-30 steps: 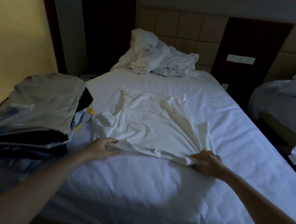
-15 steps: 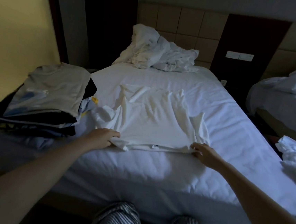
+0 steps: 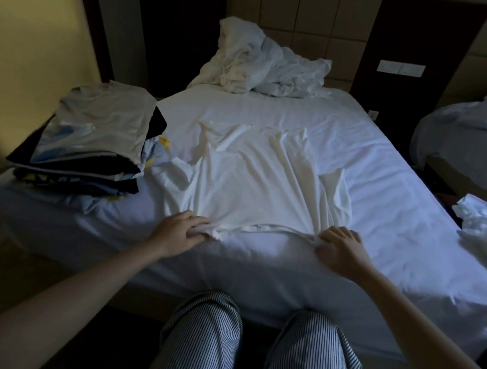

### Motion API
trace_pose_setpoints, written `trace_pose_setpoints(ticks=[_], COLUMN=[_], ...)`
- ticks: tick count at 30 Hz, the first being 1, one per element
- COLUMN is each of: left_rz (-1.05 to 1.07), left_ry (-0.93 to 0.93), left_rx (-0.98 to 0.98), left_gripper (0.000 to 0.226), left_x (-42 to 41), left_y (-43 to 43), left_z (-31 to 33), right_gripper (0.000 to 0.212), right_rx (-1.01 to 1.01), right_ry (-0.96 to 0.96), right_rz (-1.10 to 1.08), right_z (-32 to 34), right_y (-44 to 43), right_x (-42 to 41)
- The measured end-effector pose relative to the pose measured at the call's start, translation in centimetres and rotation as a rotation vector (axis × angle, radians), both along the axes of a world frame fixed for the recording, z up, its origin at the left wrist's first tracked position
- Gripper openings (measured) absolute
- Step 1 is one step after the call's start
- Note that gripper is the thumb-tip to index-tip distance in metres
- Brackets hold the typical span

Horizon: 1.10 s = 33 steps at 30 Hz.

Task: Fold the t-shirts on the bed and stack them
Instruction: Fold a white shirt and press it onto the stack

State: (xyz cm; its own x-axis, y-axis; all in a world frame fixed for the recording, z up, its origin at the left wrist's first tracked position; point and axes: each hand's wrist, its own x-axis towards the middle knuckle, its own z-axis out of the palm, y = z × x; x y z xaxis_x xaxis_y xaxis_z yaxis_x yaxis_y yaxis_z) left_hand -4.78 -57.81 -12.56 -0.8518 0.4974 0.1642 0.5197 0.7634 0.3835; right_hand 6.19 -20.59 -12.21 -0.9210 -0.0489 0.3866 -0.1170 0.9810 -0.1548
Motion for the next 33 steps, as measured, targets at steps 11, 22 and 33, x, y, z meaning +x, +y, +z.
trace_pose_setpoints(ticks=[11, 22, 33], left_rz=[0.646, 0.533, 0.259], left_ry=[-0.341, -0.170, -0.031], left_rx=[0.574, -0.106, 0.049], left_gripper=[0.041, 0.055, 0.019], left_x=[-7.1, -15.4, -20.8], left_y=[-2.2, -0.3, -1.9], left_z=[1.4, 5.8, 9.9], right_gripper=[0.074, 0.054, 0.036], right_rx=[0.187, 0.151, 0.017], right_ry=[-0.166, -0.112, 0.342], right_rz=[0.288, 0.233, 0.333], right_z=[1.3, -0.6, -0.9], right_y=[-10.6, -23.4, -24.5], right_x=[-4.5, -8.3, -10.1])
